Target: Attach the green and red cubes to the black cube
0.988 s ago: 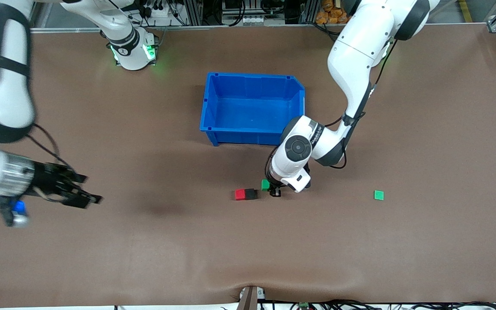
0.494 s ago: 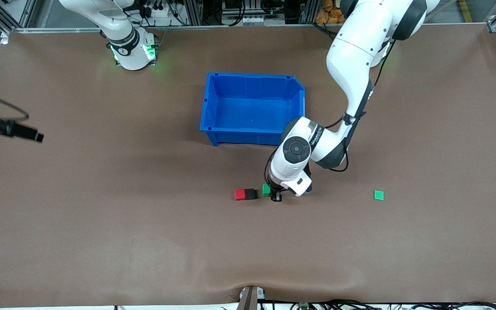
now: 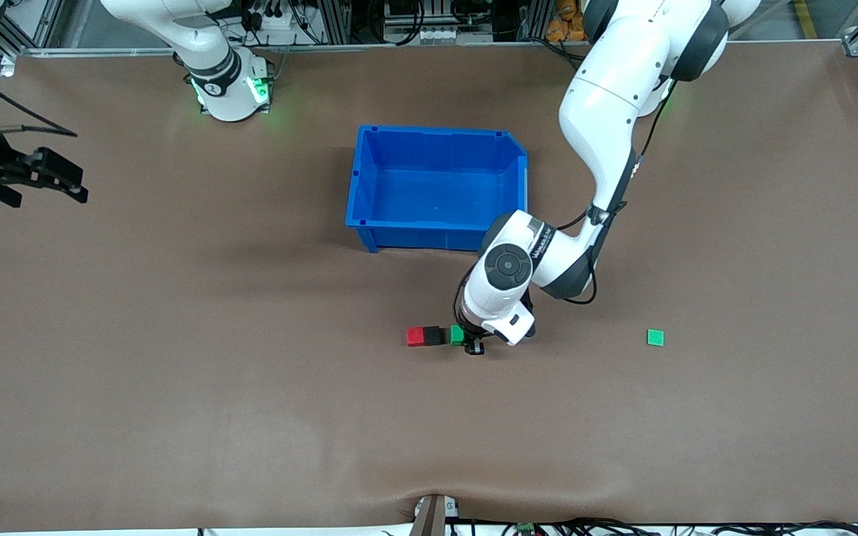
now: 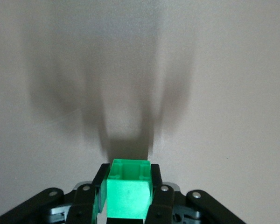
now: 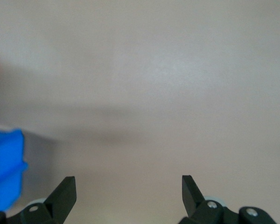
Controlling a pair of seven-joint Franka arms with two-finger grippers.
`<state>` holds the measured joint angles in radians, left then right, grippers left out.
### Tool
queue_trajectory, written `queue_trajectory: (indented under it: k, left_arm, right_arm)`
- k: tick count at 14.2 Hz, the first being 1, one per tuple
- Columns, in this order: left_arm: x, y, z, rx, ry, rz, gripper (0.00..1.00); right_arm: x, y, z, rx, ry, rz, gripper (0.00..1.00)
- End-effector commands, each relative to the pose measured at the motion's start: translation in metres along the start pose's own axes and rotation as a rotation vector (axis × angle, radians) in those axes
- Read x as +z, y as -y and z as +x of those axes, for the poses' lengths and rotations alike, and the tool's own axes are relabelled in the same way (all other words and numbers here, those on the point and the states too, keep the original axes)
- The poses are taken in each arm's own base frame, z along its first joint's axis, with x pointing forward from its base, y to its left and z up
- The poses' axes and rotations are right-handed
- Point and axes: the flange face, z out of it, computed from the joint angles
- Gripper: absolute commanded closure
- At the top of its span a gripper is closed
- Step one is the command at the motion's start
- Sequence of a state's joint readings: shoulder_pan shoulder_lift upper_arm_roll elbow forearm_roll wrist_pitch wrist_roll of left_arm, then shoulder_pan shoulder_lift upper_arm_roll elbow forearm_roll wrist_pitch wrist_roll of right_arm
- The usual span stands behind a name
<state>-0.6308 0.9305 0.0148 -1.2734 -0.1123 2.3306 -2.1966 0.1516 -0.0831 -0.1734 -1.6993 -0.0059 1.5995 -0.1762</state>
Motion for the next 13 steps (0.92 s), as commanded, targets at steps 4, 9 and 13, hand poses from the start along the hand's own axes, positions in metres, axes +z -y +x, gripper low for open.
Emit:
queue_trajectory:
  k: [4,9,13]
  left_arm:
    - [0.011,0.003,-0.018,-0.021,0.008,-0.005,1.0]
    - [0.013,0.011,-0.024,-0.001,-0.003,0.003,0.91]
    - [0.007,0.018,-0.027,0.067,-0.065,-0.002,0.0]
  right_arm:
    - [-0.058,-0.025,-0.01,-0.057,-0.115,0.019,0.0]
    - [-0.063,-0.017,-0.016,-0.065,-0.081,0.029,0.0]
    - [-0.074,-0.019,-0.015,-0.061,-0.104,0.014,0.0]
